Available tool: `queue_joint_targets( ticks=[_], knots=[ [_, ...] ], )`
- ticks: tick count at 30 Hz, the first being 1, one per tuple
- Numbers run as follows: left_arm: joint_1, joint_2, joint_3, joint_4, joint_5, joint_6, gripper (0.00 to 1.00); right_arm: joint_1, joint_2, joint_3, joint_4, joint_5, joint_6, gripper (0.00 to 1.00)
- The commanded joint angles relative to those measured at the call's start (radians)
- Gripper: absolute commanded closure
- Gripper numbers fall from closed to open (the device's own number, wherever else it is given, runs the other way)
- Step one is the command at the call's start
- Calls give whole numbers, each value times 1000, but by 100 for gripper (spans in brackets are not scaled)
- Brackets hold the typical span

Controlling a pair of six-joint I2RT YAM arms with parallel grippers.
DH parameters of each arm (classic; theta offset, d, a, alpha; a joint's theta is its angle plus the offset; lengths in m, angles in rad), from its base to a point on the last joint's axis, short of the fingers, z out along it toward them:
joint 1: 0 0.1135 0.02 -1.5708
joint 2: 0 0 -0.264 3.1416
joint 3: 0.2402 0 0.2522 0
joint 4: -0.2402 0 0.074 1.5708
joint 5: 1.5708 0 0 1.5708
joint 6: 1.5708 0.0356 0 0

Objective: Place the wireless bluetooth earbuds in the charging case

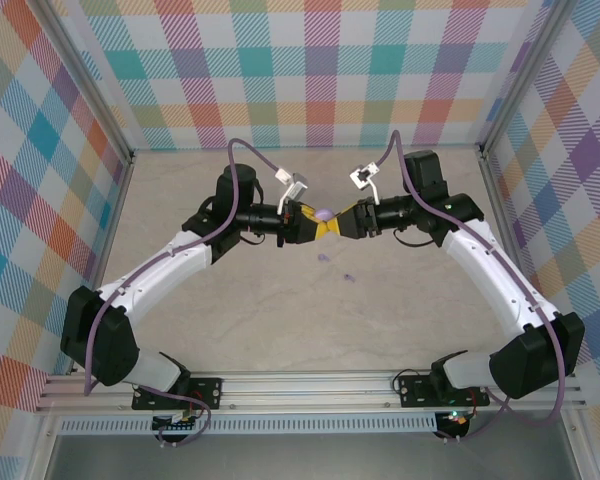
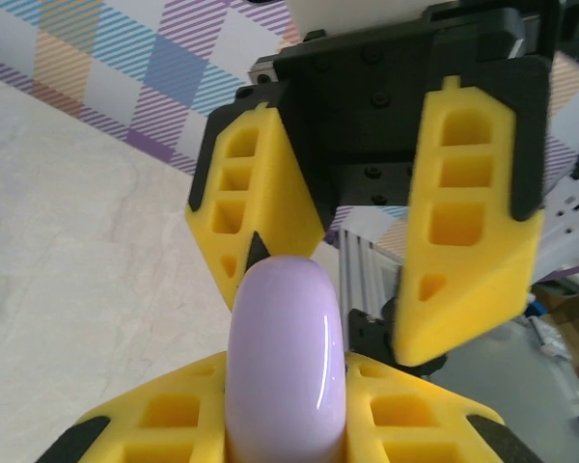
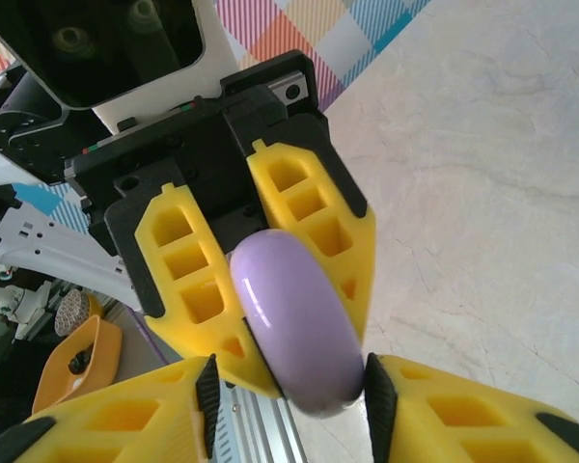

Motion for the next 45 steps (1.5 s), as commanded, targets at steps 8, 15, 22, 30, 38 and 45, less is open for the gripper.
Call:
queue_joint_targets(
  ticks=[8,15,22,30,38,45],
  knots=[
    [-19,-76,-45,-24,-21,293,86,10,-20,34,-82,17,-46,46],
    [-31,-70,-40,-31,-12,322,85,24,-15,43,-89,20,-47,45],
    [-46,-69,-36,-37,4,340,86,35,4,56,-102,57,-52,44],
    [-49,-68,-34,-53,6,359,85,41,6,61,-101,174,-33,43],
    [-53,-82,-31,-101,10,394,85,41,-12,54,-67,302,8,43],
    [-54,-84,-31,-116,2,395,85,41,-15,59,-88,218,-22,42]
  ],
)
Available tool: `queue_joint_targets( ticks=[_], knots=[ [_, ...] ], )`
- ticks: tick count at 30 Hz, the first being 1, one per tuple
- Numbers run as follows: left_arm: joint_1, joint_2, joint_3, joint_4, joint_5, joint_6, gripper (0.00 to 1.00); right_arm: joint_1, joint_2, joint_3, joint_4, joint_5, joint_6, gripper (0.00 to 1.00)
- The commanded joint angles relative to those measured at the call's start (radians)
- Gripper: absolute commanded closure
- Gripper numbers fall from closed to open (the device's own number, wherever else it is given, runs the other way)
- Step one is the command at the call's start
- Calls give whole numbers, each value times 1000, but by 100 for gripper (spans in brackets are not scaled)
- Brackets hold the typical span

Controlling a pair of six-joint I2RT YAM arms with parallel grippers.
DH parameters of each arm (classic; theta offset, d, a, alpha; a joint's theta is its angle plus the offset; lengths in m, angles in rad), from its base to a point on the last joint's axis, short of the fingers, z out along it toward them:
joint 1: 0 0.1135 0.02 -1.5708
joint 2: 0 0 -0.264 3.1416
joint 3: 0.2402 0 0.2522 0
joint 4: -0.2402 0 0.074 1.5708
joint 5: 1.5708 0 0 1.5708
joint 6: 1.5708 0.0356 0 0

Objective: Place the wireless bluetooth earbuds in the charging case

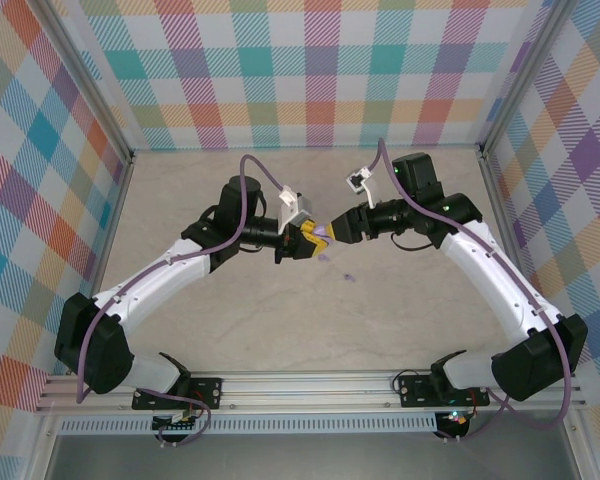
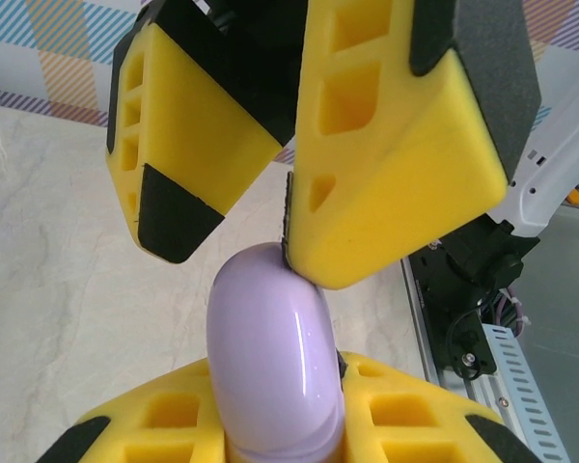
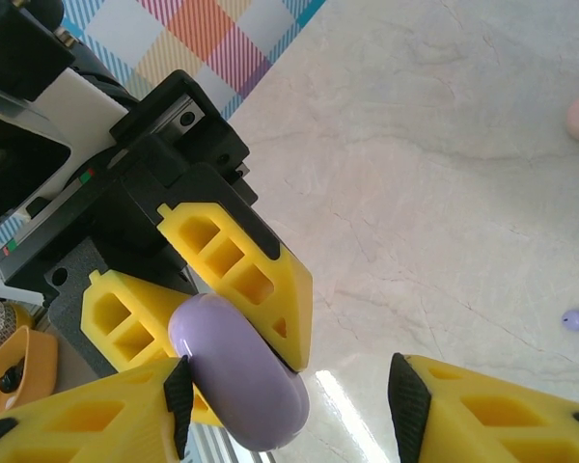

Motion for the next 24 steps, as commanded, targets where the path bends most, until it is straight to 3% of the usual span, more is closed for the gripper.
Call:
queue_joint_targets(
  ticks=[1,11,24],
  knots=[
    [-19,-36,22,1,54,33,85,-7,-10,26,-5,-22,-33,41],
    [-18,3,95,-91,118,42,85,-6,-3,70,-134,-153,-194,37],
    [-18,23,135,-147,134,38,85,3,44,111,-165,-217,-215,51]
  ],
)
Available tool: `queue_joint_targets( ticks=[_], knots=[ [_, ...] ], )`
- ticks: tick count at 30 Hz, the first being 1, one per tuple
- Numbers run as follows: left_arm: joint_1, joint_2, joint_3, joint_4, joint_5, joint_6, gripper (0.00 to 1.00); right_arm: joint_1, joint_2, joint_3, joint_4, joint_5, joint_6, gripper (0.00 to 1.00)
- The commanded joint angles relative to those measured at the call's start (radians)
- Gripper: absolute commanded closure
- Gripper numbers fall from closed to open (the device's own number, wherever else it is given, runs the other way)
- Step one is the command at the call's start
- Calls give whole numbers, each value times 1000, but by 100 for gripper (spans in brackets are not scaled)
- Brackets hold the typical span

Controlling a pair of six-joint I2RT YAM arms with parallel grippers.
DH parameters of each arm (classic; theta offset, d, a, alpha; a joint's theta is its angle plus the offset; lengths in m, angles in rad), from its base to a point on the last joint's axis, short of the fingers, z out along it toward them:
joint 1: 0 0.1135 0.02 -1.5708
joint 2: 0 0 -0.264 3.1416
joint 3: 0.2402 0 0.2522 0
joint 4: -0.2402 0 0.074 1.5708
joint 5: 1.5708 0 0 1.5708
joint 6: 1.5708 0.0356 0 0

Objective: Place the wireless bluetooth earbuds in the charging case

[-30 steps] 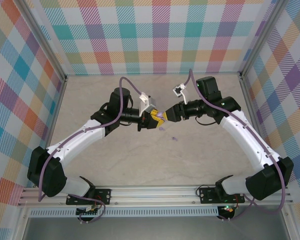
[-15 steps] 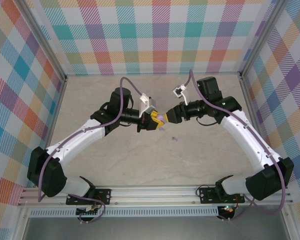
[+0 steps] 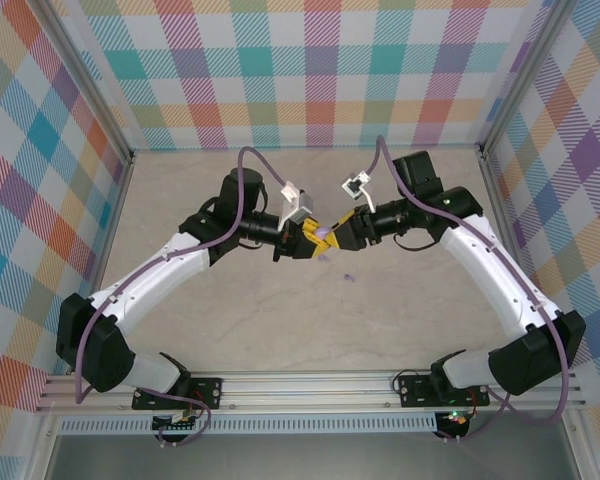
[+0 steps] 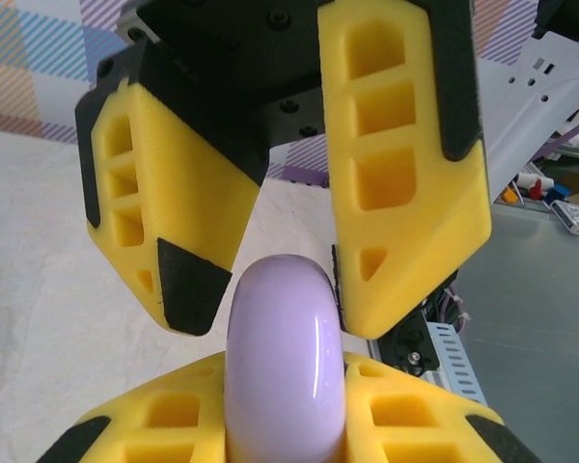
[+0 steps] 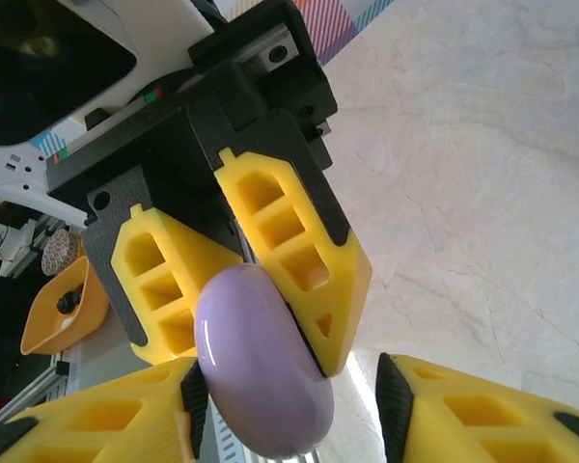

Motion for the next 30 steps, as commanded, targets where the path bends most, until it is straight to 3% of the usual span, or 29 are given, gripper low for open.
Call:
queue_joint_targets(
  ticks=[1,16,30],
  knots=[
    [-12,8,38,-17,37,12,85,10,11,47,-16,-41,-28,52],
    [-12,37,70,-19,16,-46,85,32,29,54,-34,14,-35,65],
    [-12,51,84,14,-1,-120,85,32,26,39,-41,35,-44,59]
  ],
)
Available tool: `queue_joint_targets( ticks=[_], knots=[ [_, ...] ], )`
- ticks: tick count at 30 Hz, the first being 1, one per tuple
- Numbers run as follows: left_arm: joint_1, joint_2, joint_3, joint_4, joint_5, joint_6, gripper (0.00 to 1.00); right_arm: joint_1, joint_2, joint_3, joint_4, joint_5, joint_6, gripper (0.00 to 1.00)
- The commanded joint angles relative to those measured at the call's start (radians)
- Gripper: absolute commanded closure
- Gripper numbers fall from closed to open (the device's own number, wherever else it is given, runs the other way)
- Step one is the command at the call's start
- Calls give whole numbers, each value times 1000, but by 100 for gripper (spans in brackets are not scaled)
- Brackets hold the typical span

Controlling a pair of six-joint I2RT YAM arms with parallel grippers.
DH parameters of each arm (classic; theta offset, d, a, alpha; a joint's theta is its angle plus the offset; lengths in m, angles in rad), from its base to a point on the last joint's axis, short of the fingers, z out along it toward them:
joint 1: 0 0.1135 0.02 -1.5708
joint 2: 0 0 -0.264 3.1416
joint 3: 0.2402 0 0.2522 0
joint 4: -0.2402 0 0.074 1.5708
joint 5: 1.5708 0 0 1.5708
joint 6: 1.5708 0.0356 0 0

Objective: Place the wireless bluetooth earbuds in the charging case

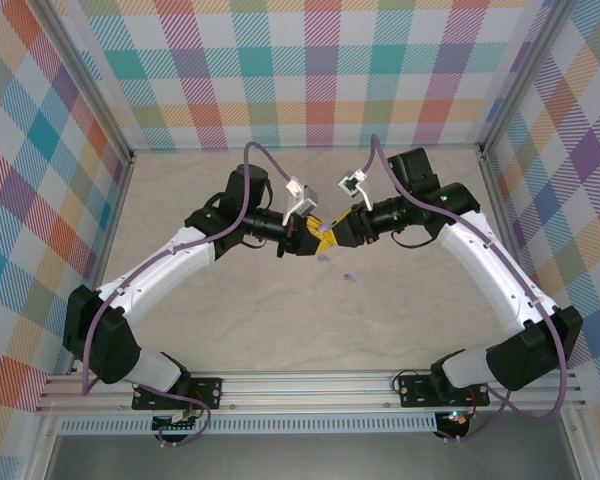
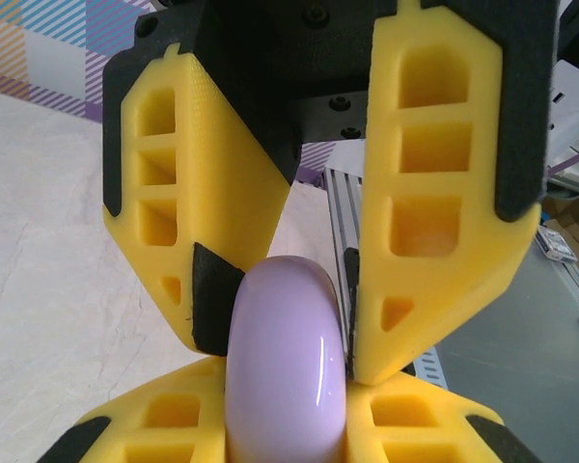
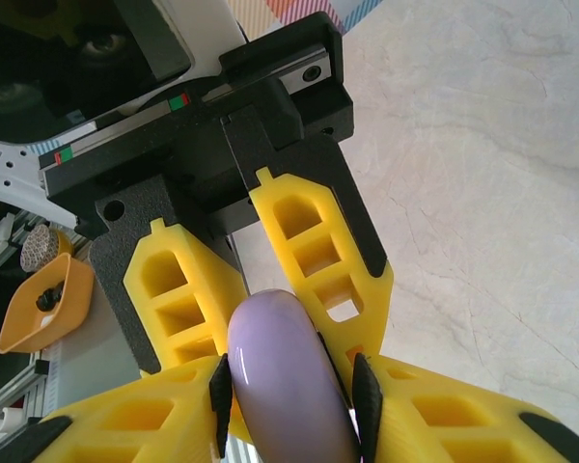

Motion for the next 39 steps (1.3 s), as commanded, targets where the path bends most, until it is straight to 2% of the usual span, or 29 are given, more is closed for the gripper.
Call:
queue_joint_targets(
  ticks=[1,5,8,16,25,28,39],
  knots=[
    [-11,3,37,37,-4,-22,85,11,3,4,-28,-3,-22,59],
    [-11,4,36,46,-10,-39,85,10,-6,-9,-5,28,-1,69],
    [-10,5,22,101,-21,-98,84,4,-33,-39,49,30,29,73],
    [-10,-8,-67,345,-84,-327,69,-9,-74,-80,157,-9,125,75],
    [-10,-22,-113,431,-114,-381,68,-11,-82,-89,172,-15,140,75],
    [-9,-31,-130,465,-125,-402,62,-15,-84,-94,180,-9,149,76],
    [-10,-59,-180,550,-161,-435,59,-38,-93,-111,209,-15,184,78]
  ],
)
